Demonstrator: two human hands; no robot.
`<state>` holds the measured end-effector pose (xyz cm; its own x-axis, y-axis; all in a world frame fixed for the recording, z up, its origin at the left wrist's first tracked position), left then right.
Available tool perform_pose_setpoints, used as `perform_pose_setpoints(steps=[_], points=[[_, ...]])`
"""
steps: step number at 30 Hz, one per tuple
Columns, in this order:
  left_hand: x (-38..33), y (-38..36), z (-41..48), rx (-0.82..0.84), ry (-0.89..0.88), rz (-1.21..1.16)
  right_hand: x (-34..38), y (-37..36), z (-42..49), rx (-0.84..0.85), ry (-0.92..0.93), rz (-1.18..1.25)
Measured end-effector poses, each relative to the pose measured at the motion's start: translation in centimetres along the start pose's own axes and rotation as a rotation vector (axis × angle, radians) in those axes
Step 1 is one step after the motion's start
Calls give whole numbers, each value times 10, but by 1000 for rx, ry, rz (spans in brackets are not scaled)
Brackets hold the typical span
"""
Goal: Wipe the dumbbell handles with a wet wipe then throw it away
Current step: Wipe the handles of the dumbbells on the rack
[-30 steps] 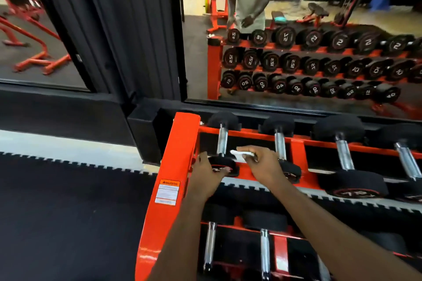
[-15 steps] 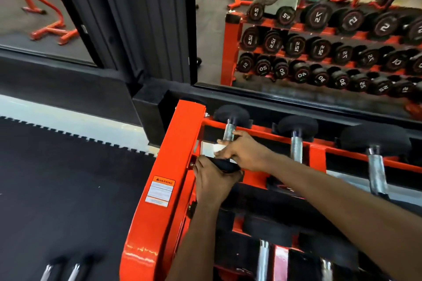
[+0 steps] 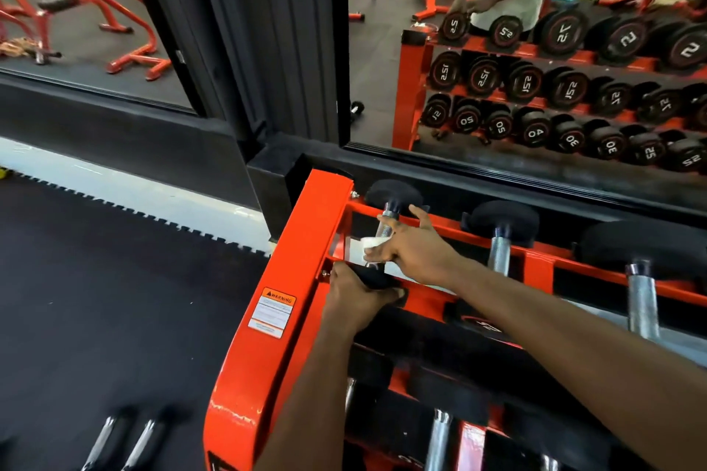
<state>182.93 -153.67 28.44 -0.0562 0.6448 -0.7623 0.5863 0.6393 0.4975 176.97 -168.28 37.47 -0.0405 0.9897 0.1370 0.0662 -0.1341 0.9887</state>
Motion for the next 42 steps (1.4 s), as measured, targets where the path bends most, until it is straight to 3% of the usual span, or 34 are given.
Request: perform_pose_setpoints(steps=[4,10,12,14,16,20,23,31,37,42], points=[[0,1,2,23,3,3,9,-12,3,-78,-51,27],[-10,11,-10,33,-18,13,3,-14,-13,-45,-61,178],[-14,15,-18,30,-27,14,-6,-15,-26,-181,-195,349],[-17,17,-18,25,-39,8,-11,-14,-42,-439,-473,641],[-17,16,-17,25,-46,4,-10,-17,-49,-565,-729,794],[-15,16,-19,14,-42,17,2,-36,-18,-386,-962,1083],[-16,15,-18,21,-44,13,3,-57,10,-332,-971,1081],[-14,14,-18,22,-45,3,9,-64,0,-496,-984,1102],[-21,20,-25,20,-59,26,15,-55,11,-473,-1003,1178],[-25,21,-29,23,-57,38,21,-49,1,-624,-1062,1208]])
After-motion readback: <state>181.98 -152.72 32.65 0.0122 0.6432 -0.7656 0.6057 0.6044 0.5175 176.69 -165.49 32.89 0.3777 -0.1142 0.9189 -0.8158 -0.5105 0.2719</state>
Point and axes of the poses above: each hand's wrist, its own z-axis towards the middle knuckle, its own y-axis out of the back of the hand, x = y × z, the point moved 2 cm from there along z, towards the middle knuckle, and after that the axes turned 8 degrees about y, right-handed, at the moved point
